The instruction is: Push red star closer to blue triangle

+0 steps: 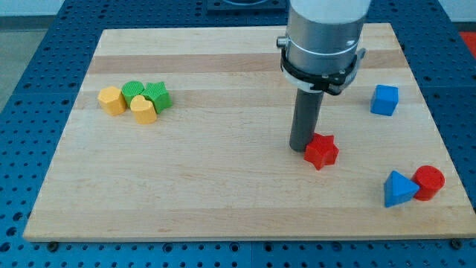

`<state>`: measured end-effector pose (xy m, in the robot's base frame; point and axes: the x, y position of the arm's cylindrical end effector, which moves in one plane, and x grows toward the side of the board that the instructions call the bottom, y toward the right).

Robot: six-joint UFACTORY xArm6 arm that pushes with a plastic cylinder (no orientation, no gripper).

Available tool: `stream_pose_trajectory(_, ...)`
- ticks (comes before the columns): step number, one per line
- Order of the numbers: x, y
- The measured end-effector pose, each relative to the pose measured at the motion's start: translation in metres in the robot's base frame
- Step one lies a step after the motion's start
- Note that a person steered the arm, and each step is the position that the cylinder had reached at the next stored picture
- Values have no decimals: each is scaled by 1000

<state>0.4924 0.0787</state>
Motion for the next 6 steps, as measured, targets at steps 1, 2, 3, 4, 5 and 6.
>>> stream_pose_trajectory(1, 2, 6)
stream_pose_trajectory(2, 2, 21)
stream_pose_trajectory(3, 8, 34)
stream_pose_trajectory(4, 15, 48)
stream_pose_trajectory(5, 19, 61)
stream_pose_trajectory(6, 24, 72)
